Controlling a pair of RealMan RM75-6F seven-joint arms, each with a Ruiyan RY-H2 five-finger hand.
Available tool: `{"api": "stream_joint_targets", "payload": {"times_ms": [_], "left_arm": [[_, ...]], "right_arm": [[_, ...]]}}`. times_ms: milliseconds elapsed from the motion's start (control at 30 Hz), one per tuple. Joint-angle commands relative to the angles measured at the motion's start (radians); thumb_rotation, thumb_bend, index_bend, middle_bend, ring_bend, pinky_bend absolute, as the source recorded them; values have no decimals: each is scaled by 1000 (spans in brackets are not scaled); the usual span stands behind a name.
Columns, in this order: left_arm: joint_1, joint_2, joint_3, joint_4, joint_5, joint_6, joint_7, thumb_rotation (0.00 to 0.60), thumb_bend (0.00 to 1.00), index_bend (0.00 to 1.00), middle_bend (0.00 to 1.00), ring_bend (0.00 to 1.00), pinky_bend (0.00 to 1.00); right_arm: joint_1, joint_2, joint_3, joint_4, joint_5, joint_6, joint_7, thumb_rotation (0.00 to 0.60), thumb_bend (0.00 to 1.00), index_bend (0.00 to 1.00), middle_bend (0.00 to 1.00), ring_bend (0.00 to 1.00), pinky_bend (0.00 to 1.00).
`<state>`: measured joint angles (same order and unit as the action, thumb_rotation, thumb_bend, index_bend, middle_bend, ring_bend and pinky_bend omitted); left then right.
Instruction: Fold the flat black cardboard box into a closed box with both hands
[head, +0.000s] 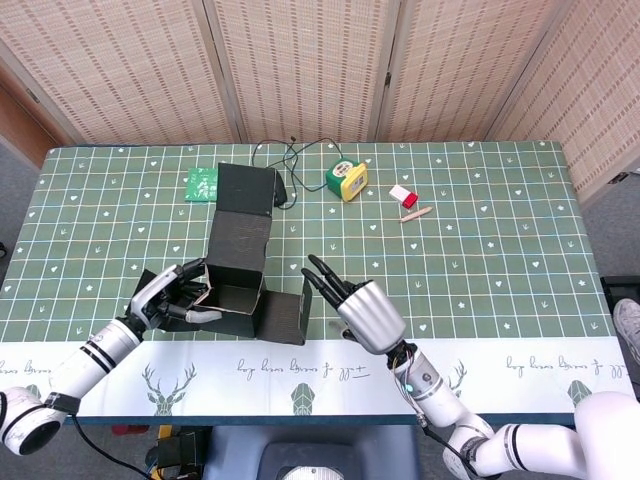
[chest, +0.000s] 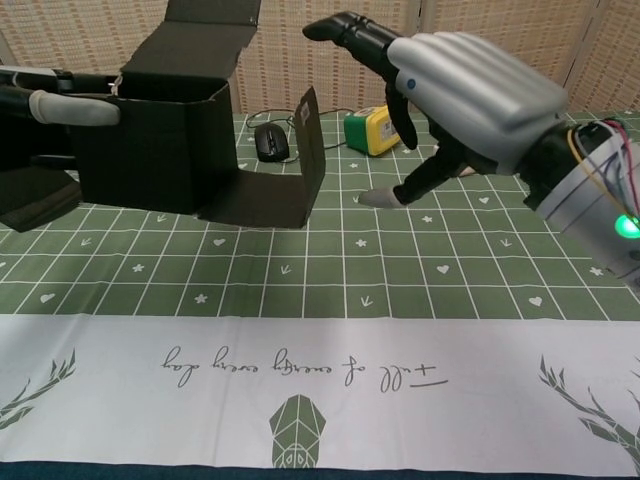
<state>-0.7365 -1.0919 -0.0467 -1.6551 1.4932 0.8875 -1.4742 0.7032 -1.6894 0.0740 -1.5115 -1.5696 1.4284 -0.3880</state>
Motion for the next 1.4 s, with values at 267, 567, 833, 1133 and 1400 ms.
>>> {"api": "stream_joint_targets", "payload": {"times_ms": [267, 567, 833, 1133, 1400], "left_arm": [[-2, 33, -19, -34, 0, -26, -58, 600, 94, 292, 290, 674, 982], [2, 55, -24, -45, 26, -26, -95, 600, 94, 289, 290, 674, 982], [6, 40, -4, -33, 50, -30, -28, 600, 94, 288, 289, 673, 982], [10, -22, 18, 15, 54, -38, 58, 600, 94, 286, 290, 673, 982], [13, -82, 38, 70, 67, -34, 104, 600, 94, 277, 290, 673, 982]], "right_arm": [[-12, -147, 26, 183, -91, 53, 103, 600, 0, 0, 0, 642, 944], [-8, -228, 50, 278, -136, 80, 144, 600, 0, 0, 0, 620, 944], [39, -328, 113, 406, -164, 113, 181, 600, 4, 0, 0, 615, 944], [125, -300, 129, 439, -203, 27, 147, 600, 62, 0, 0, 616, 944], [167, -301, 110, 465, -187, -76, 129, 600, 85, 0, 55, 651, 944]]}}
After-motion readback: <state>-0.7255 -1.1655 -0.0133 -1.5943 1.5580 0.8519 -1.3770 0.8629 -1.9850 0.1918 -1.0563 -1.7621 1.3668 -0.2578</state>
